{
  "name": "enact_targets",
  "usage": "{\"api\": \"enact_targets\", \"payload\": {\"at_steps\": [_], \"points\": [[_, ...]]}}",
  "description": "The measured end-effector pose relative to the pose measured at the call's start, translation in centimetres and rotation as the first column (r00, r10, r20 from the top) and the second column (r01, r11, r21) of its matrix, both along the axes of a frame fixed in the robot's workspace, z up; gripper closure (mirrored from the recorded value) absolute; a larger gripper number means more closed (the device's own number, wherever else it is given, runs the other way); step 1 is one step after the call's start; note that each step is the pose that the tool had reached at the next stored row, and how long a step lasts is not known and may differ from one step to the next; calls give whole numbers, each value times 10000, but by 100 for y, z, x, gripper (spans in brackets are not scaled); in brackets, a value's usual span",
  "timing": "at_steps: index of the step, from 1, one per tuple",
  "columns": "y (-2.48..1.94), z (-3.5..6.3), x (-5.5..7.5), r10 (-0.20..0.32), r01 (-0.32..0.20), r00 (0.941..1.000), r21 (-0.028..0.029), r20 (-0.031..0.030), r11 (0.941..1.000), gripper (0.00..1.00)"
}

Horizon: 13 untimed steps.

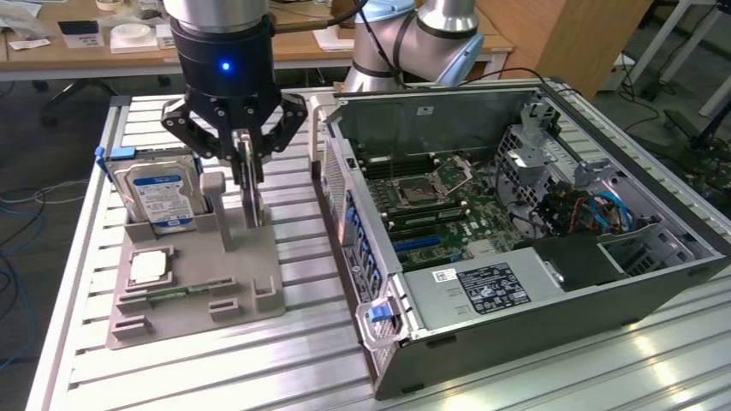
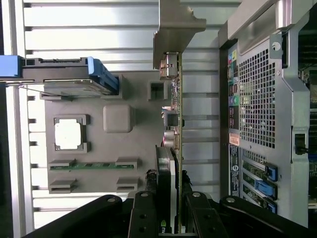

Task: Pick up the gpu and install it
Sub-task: 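Pick up the gpu and move the gpu toward the slot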

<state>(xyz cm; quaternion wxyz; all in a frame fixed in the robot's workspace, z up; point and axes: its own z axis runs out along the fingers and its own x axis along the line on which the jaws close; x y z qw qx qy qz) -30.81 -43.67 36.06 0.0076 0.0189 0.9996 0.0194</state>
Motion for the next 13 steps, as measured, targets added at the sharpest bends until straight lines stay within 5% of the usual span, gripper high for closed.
{"api": "enact_targets", "payload": {"at_steps": [13], "points": [[0,76,0,-1,1,10000,0,0,10000,72]]}}
